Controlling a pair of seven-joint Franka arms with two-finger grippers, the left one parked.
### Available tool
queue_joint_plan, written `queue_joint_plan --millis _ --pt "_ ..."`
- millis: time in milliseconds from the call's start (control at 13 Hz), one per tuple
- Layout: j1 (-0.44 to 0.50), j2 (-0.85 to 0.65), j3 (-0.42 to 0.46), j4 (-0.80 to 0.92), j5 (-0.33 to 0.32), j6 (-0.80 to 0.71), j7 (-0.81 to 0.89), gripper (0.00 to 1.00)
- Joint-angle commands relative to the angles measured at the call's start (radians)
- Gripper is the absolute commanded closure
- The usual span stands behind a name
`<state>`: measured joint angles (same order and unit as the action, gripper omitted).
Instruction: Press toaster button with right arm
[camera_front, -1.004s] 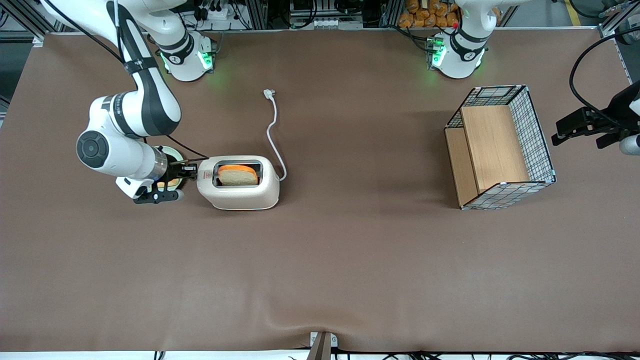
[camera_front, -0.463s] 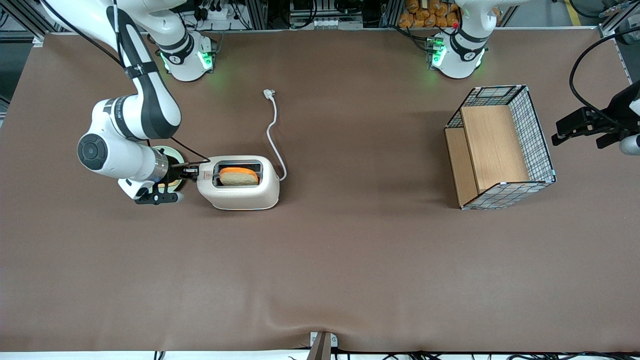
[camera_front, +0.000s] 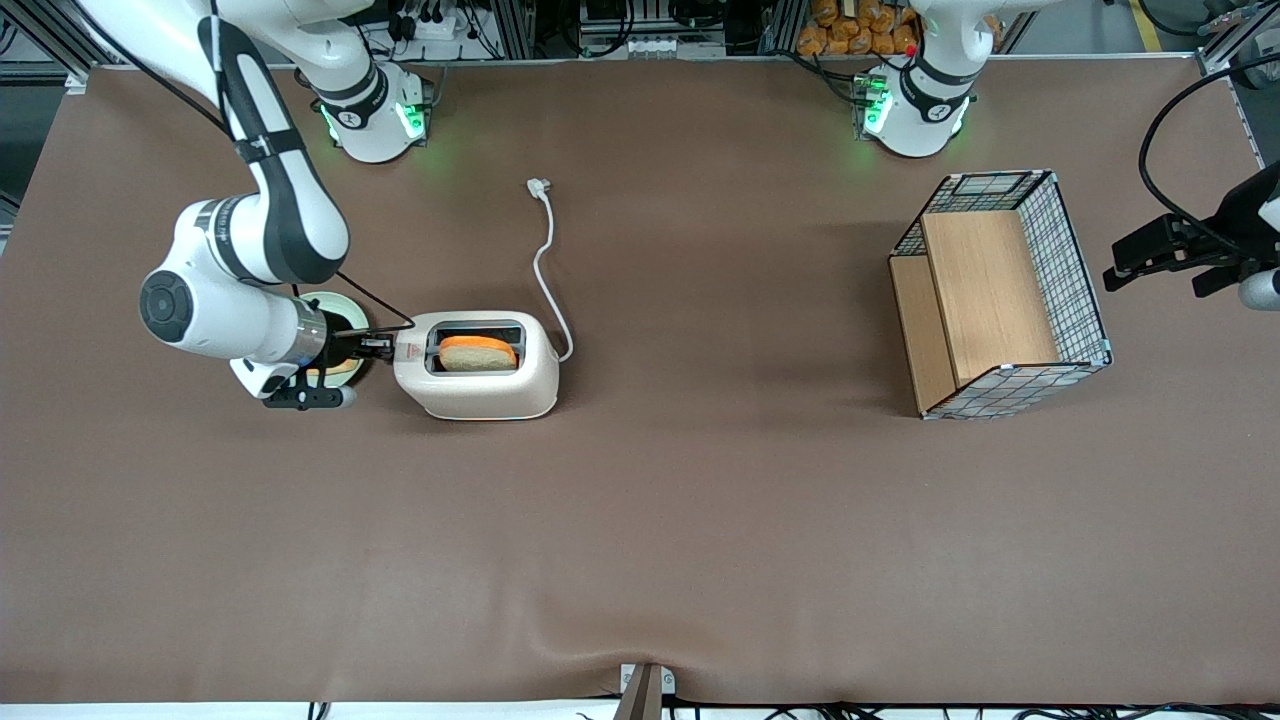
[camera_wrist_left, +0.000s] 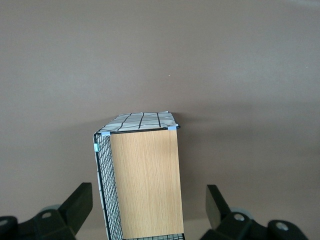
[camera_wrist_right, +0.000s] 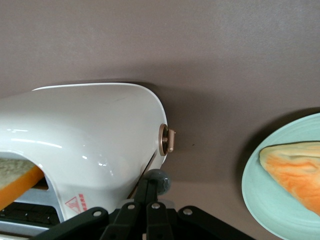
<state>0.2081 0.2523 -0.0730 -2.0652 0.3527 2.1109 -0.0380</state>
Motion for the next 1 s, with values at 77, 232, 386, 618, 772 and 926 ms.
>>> queue_joint_plan --millis 77,232,386,618,772,926 --pt "-0.022 0.015 0.009 -0.029 0.034 0.031 -0.039 1.0" --pt "-0.022 0.022 0.009 -0.029 0.057 0.04 -0.04 1.0" --pt "-0.022 0.03 0.009 -0.029 0.063 0.041 -0.04 1.0" --pt "-0.024 0.035 0.009 -0.03 0.072 0.049 -0.043 1.0" --pt "-0.026 0.041 0.009 -0.03 0.095 0.047 -0.072 1.0" --pt "-0.042 0.05 0.009 -0.036 0.123 0.049 -0.105 1.0"
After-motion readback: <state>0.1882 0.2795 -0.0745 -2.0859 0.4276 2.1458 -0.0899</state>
